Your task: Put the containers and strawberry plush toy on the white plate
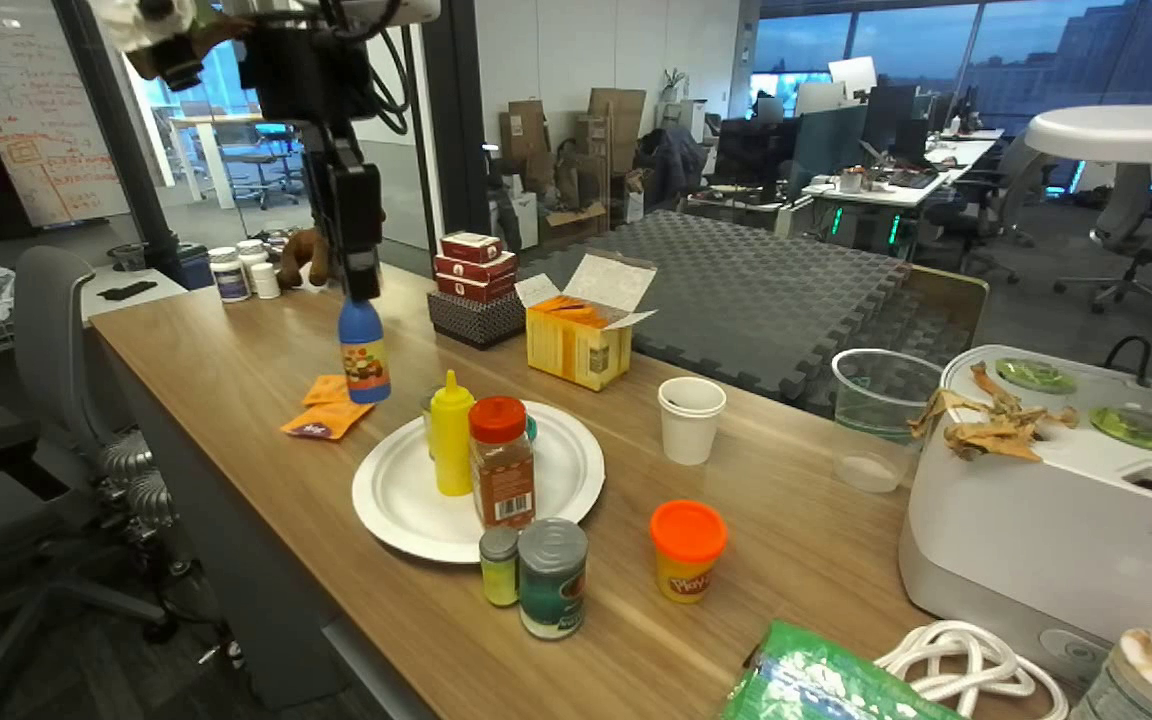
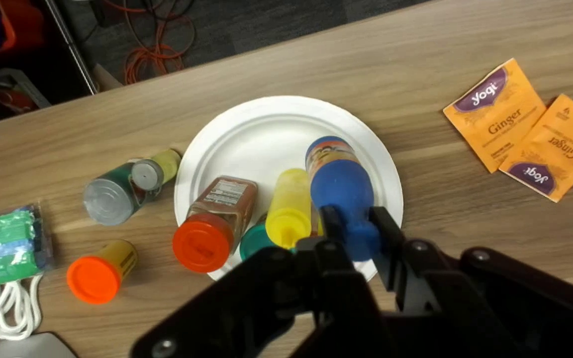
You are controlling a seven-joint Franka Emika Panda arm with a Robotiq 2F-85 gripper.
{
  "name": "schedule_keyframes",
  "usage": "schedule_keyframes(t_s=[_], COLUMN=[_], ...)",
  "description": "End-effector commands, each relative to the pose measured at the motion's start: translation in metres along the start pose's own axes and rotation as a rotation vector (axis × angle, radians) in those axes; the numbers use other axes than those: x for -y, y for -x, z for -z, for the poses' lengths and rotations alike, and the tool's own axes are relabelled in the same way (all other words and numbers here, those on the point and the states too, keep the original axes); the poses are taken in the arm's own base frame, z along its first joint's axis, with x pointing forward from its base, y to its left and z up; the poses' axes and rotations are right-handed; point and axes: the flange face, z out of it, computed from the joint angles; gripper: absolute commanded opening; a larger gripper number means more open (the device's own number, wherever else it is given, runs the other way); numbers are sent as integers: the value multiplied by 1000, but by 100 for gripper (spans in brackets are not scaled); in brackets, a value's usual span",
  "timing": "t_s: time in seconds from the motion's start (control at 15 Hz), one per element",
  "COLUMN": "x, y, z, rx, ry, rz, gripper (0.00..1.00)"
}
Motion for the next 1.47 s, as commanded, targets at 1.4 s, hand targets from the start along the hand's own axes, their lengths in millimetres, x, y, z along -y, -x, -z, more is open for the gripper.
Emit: schedule_keyframes(t_s=[1.4], x=[-28], y=[20], z=[-69], rx=[-149], ry=[-143], rz=[189], gripper=[11])
